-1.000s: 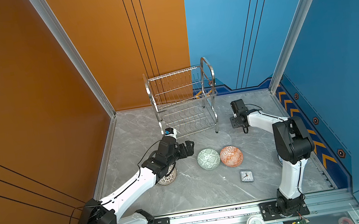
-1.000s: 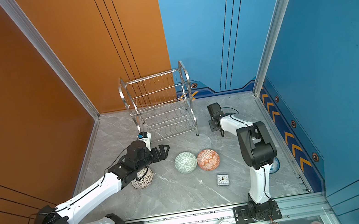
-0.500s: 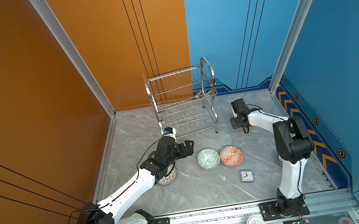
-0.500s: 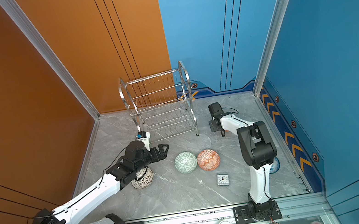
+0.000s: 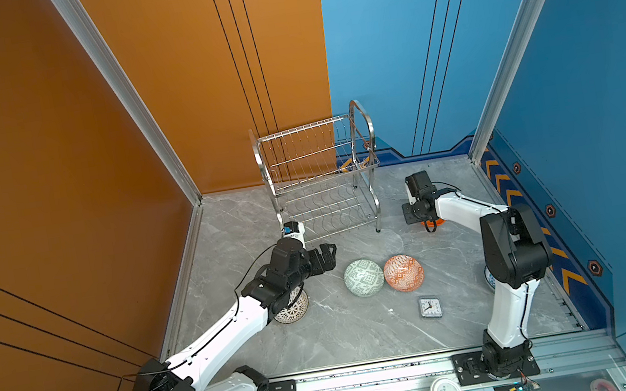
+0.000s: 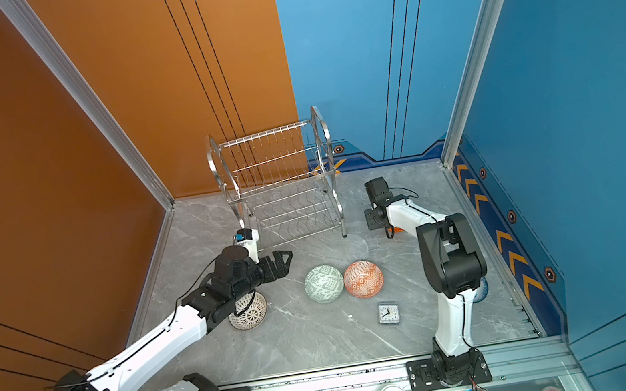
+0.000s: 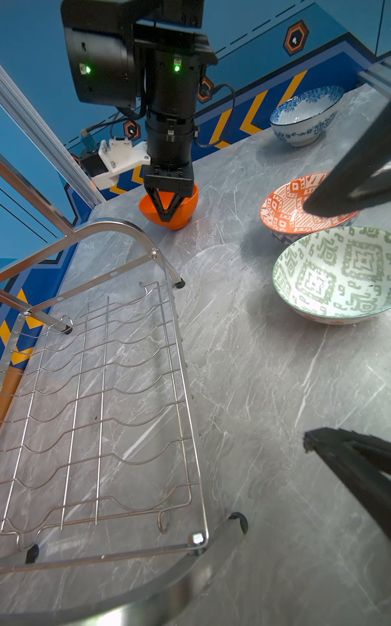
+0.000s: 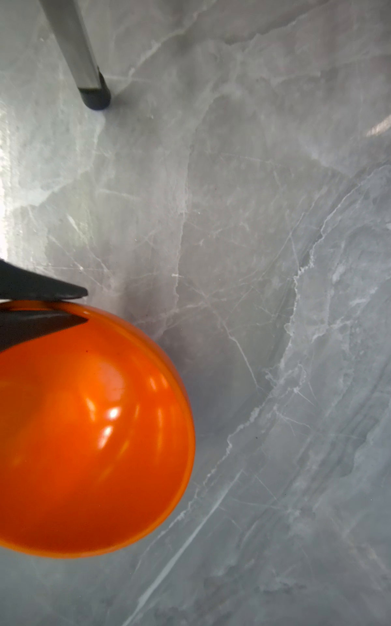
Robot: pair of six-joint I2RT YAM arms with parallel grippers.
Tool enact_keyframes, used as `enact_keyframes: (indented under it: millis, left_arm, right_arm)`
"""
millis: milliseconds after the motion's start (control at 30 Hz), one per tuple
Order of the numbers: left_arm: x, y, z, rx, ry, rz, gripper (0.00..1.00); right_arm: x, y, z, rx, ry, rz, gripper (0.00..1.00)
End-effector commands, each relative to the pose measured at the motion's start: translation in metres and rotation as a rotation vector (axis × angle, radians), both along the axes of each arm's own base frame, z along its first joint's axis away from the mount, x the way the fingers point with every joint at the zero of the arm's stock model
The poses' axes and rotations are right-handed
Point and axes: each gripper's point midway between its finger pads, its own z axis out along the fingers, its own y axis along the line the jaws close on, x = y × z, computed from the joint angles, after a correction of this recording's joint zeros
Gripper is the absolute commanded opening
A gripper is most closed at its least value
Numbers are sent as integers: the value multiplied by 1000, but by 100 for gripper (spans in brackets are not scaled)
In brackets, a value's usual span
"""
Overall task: Load the bowls into the dish rack
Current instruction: 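Lower the right gripper onto the orange bowl rim and close it, then lift the orange bowl with the right gripper and carry it toward the rack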
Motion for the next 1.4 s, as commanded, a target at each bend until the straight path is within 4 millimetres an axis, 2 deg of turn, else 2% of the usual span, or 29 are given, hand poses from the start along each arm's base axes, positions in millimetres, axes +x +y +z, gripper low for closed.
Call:
enact_keyframes:
  millis: [0, 167, 233, 600, 833, 1000, 1367]
  left_arm:
    - [-1, 11, 5, 18, -11, 12, 98]
    - [0, 26, 13, -2, -20, 41, 98]
    - [1, 33, 15, -13, -20, 55, 98]
    - [5, 64, 19, -96, 4, 120, 98]
    - [1, 73, 13, -99, 23, 137, 98]
    - [-1, 78, 13, -107, 24, 152, 98]
    - [-4, 86, 9, -109, 39, 165, 98]
  right_arm:
    - [-14, 10, 34, 111, -66, -11, 0]
    - [-30, 22, 69, 258, -155, 3, 0]
    - [-37, 34, 83, 339, -187, 39, 0]
    - [-75, 123, 158, 800, -371, 310, 0]
    - [-98, 176, 192, 942, -440, 498, 0]
    - [-98, 204, 197, 1116, -433, 557, 0]
    - [-65, 244, 193, 1315, -419, 593, 0]
